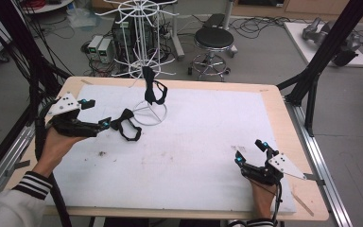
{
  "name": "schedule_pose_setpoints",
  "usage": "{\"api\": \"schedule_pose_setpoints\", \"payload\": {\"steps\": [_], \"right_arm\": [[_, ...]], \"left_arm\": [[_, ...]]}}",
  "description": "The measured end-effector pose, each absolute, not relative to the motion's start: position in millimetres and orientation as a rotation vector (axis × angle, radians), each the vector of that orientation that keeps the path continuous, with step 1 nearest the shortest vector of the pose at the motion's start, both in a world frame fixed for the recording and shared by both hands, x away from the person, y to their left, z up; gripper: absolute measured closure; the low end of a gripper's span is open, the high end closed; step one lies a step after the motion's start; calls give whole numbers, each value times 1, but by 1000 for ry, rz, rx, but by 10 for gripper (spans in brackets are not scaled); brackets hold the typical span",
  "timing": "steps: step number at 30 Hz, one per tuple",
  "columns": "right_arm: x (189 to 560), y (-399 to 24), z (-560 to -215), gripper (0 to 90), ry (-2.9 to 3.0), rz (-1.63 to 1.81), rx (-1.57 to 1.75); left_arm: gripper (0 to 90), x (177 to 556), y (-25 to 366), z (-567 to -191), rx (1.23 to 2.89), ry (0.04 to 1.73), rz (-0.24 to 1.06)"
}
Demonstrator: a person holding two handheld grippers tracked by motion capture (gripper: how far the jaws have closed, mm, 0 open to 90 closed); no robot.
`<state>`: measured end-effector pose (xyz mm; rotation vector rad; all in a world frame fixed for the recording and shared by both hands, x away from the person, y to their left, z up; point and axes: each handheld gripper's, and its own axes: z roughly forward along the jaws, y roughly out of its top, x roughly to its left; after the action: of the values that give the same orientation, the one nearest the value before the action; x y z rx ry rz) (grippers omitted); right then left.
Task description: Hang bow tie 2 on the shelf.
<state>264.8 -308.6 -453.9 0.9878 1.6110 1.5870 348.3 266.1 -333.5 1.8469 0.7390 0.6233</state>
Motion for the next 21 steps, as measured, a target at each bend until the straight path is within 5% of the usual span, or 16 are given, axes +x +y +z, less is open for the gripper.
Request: {"api": "schedule_pose_setpoints", "payload": {"steps": [21], "right_arm": [[266, -308, -454, 111, 1616, 1576, 969]], "left_arm": [[133, 391, 266, -356, 2014, 817, 591]]}}
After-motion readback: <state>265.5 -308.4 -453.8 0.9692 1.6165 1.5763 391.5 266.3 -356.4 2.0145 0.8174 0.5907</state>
